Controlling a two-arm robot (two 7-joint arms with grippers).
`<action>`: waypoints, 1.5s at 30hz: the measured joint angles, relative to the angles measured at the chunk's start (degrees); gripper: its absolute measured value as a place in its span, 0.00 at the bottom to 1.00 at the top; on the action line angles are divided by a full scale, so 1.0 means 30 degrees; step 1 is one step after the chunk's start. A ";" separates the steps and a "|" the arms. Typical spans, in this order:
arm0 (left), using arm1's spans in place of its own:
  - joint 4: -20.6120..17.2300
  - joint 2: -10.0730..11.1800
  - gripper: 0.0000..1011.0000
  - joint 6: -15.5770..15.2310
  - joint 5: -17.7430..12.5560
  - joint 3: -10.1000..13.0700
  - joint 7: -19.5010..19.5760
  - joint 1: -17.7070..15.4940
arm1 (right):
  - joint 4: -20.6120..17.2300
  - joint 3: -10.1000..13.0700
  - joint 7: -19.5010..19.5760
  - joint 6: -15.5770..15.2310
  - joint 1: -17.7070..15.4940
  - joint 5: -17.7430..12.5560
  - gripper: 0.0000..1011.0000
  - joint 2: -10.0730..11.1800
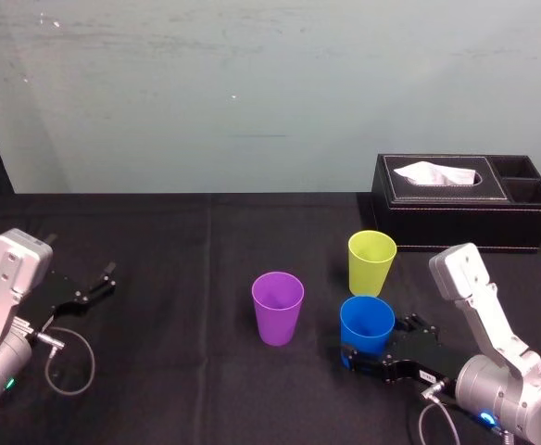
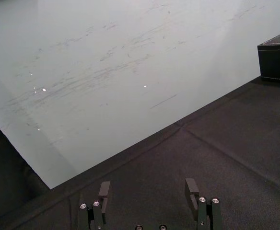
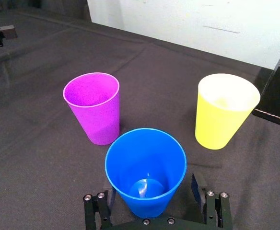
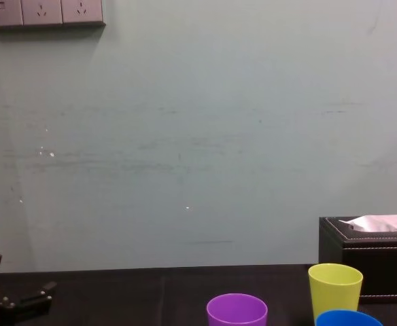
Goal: Stack the three plastic cups sequentially using one hand.
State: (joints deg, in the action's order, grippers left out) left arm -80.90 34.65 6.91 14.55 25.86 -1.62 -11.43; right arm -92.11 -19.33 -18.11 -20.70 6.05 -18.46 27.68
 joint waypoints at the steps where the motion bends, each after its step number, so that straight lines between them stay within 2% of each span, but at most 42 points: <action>1: 0.0000 0.0000 0.99 0.0000 0.0000 0.0001 0.0000 0.0001 | 0.0032 0.0002 -0.0010 0.0020 0.0006 0.0019 0.99 -0.0035; 23: 0.0000 0.0000 0.99 0.0001 -0.0001 0.0001 0.0001 0.0000 | 0.0907 -0.0047 -0.0242 0.0470 0.0390 0.0627 0.99 -0.0902; 45: 0.0000 0.0000 0.99 0.0000 0.0000 0.0001 0.0000 0.0001 | 0.1248 -0.0062 -0.0266 0.0712 0.0490 0.0936 0.99 -0.1288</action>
State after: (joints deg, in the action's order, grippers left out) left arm -80.90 34.65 6.91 14.55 25.86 -1.62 -11.43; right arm -88.36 -19.51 -18.91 -18.56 7.52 -15.65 23.81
